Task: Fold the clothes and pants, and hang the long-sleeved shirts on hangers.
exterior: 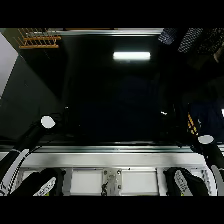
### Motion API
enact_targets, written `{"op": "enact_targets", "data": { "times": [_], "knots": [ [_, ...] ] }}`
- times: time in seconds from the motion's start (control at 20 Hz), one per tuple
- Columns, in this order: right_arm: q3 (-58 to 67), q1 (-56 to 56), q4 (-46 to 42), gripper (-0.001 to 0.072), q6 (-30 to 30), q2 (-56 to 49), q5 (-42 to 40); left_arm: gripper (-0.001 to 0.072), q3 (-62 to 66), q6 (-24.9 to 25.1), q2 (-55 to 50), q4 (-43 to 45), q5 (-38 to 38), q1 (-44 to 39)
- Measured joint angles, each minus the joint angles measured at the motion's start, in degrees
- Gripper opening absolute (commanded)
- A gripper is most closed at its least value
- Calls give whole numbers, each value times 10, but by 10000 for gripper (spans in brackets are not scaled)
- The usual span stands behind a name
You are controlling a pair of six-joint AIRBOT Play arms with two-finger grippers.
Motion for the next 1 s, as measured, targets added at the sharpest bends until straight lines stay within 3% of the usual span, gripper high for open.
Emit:
{"op": "enact_targets", "data": {
  "times": [0.45,0.5,0.55,0.6,0.65,0.7,1.0],
  "knots": [
    [-14,142,157,502,-42,-74,-181,6,0,0,0,0,0,0],
    [-14,154,167,441,-43,-79,-195,6,0,0,0,0,0,0],
    [-15,162,170,218,-44,-83,-206,6,0,0,0,0,-1,0],
    [-16,169,172,87,-44,-87,-213,6,0,0,0,0,-1,0],
    [-17,173,176,77,-44,-90,-216,6,0,0,0,0,-1,0],
    [-16,177,178,17,-51,-91,-217,7,0,0,0,0,-2,0],
    [57,183,134,15,-102,-73,-162,6,44,0,9,2,-9,50]
  ]
}}
